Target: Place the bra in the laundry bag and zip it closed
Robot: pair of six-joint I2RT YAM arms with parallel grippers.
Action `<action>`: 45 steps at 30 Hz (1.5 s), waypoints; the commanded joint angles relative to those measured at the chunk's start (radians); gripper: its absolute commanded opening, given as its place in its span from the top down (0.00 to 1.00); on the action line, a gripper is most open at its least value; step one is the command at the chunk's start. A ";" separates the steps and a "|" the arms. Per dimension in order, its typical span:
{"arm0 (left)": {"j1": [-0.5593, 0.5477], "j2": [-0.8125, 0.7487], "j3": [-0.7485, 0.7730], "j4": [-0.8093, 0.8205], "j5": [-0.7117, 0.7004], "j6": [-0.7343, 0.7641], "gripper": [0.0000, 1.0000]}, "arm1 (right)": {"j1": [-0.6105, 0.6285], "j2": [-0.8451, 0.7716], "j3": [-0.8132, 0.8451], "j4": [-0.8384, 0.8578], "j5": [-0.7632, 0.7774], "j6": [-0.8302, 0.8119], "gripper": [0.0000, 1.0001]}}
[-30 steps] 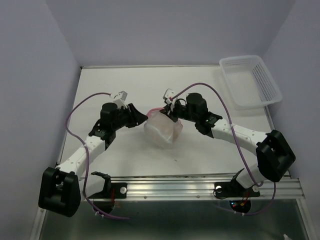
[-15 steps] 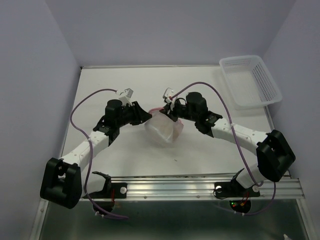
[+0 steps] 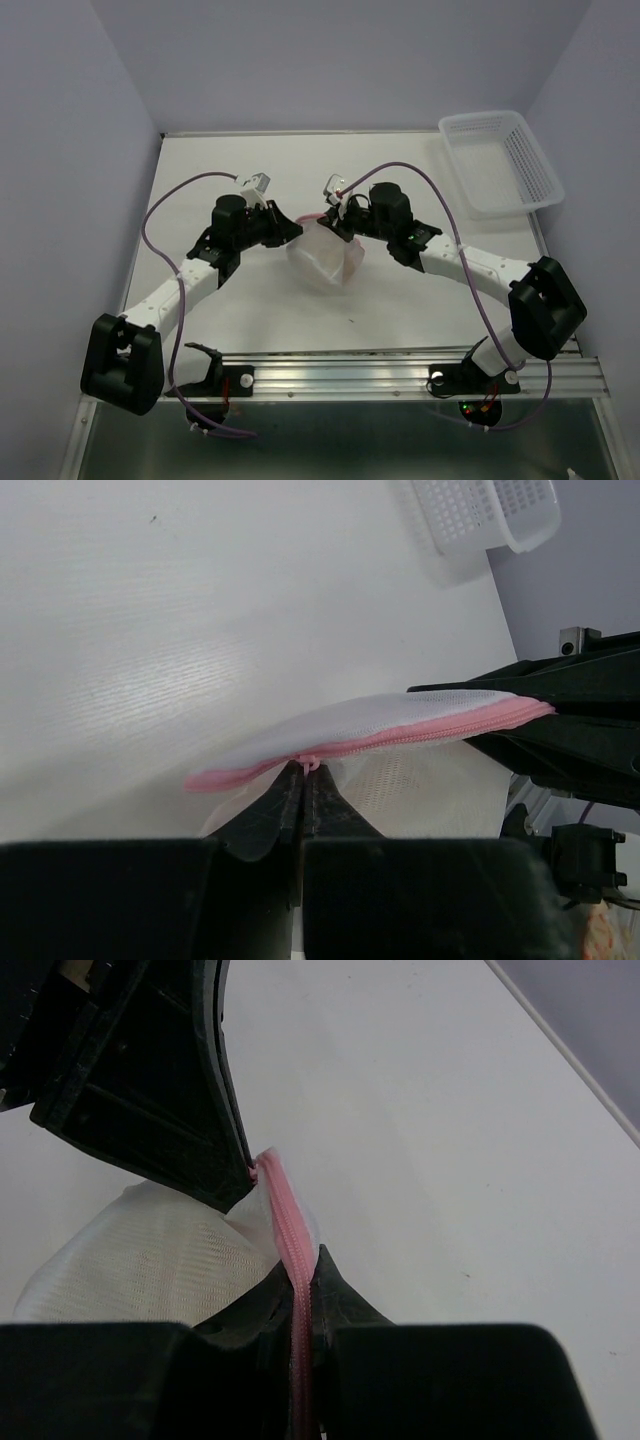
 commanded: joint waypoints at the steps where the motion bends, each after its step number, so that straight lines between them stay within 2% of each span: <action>1: -0.008 -0.027 0.071 -0.027 -0.044 0.041 0.94 | 0.000 -0.004 0.047 0.025 0.005 0.015 0.89; 6: -0.007 -0.039 0.072 -0.115 -0.118 0.058 1.00 | 0.000 -0.029 0.033 0.013 0.071 -0.003 0.89; 12: 0.002 -0.078 0.063 -0.309 -0.347 0.023 1.00 | 0.000 -0.067 0.019 -0.030 0.159 -0.072 0.90; 19: 0.010 -0.092 0.052 -0.430 -0.452 -0.043 1.00 | 0.000 -0.100 0.010 -0.054 0.202 -0.109 0.91; 25: 0.027 -0.075 0.014 -0.530 -0.478 -0.088 1.00 | -0.033 -0.141 0.001 -0.057 0.286 -0.100 0.99; 30: 0.071 -0.038 -0.006 -0.580 -0.470 -0.115 1.00 | -0.053 -0.176 0.006 -0.056 0.358 -0.088 0.99; 34: 0.098 0.002 -0.009 -0.626 -0.478 -0.138 1.00 | -0.073 -0.198 0.004 -0.051 0.490 -0.091 0.99; 40: 0.116 0.040 -0.026 -0.622 -0.478 -0.155 1.00 | -0.167 -0.291 -0.025 -0.021 0.481 -0.006 0.99; 45: 0.121 0.040 -0.014 -0.616 -0.478 -0.143 1.00 | -0.187 -0.316 -0.041 -0.007 0.452 0.014 0.99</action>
